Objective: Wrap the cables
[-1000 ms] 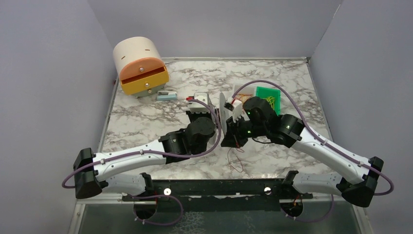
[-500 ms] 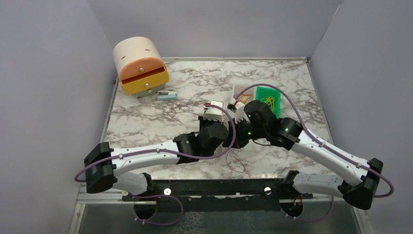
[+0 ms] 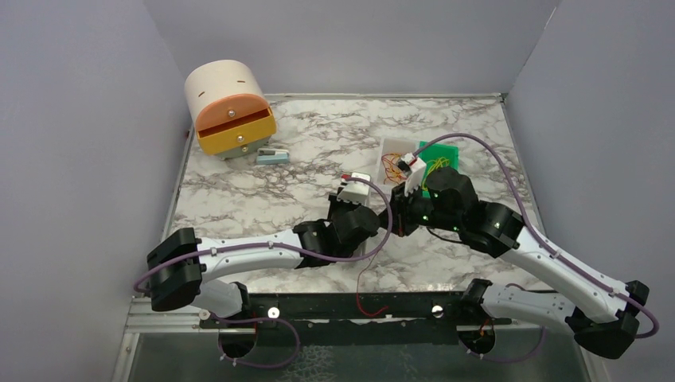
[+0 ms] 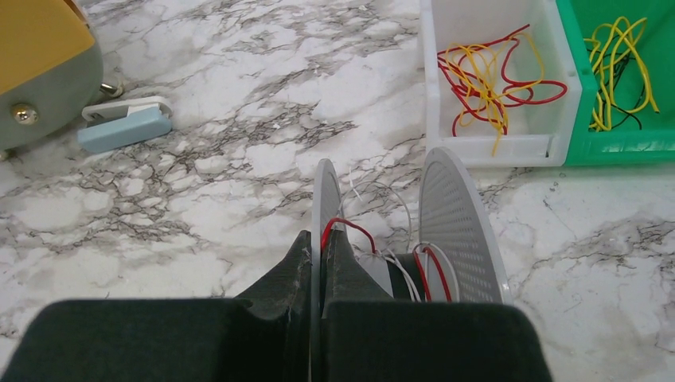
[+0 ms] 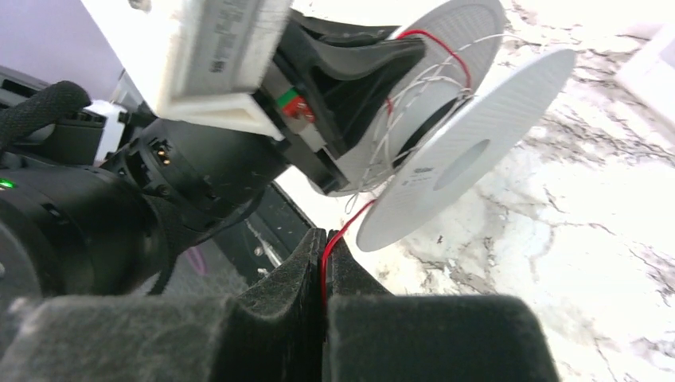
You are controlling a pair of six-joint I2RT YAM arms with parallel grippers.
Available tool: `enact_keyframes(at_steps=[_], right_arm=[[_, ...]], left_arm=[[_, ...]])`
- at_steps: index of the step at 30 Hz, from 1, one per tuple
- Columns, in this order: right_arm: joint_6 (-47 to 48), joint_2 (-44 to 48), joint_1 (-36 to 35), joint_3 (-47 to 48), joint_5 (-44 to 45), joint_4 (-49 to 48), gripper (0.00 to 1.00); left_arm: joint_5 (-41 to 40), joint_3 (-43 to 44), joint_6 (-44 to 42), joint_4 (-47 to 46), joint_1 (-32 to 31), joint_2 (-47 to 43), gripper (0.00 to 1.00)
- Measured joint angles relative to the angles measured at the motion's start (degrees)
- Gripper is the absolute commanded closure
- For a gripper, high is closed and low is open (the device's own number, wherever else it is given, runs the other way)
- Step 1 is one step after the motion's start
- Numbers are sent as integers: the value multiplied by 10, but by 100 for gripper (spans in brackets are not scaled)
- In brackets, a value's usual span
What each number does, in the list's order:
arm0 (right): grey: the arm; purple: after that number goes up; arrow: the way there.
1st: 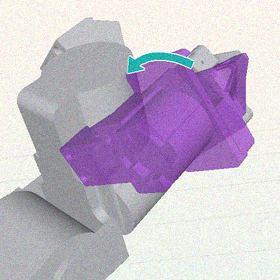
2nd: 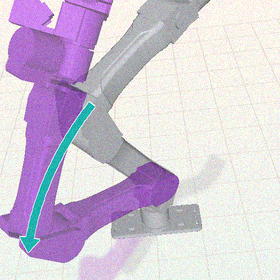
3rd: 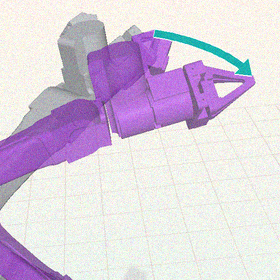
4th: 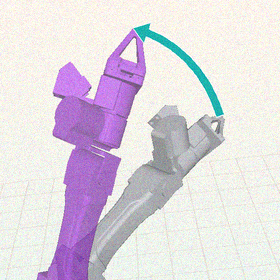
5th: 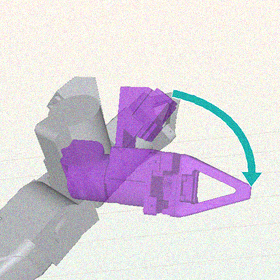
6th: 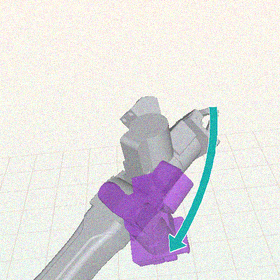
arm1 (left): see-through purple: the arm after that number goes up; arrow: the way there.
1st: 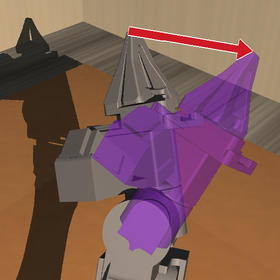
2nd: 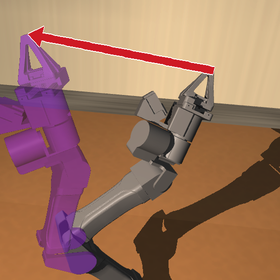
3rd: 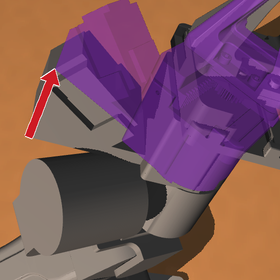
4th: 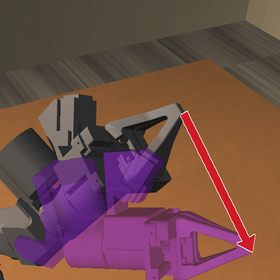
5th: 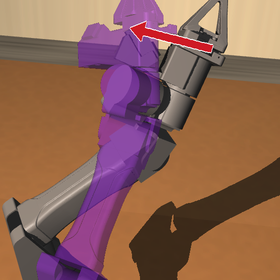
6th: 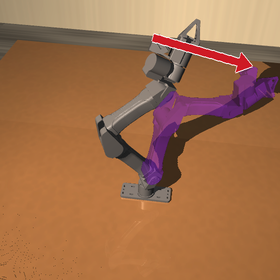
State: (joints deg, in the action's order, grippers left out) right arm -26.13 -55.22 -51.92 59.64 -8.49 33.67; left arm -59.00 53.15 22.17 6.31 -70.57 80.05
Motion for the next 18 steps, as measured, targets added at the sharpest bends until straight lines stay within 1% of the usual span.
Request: enact_keyframes(at_steps=[3,5,7,12,18], right_arm=[[3,17,0,-12,28,-6,96],[12,17,0,-13,42,-11,99],[28,14,-2,-13,55,-17,99],[86,-14,-2,-3,85,-38,99],[188,-57,-2,12,90,-49,99]], left_arm=[[7,-13,0,-10,0,-10,100],[15,-22,-2,-20,0,-18,100],[32,-30,-11,-30,1,-27,100],[79,-40,-31,-31,3,-50,100],[118,-58,-33,-3,3,-90,100]])
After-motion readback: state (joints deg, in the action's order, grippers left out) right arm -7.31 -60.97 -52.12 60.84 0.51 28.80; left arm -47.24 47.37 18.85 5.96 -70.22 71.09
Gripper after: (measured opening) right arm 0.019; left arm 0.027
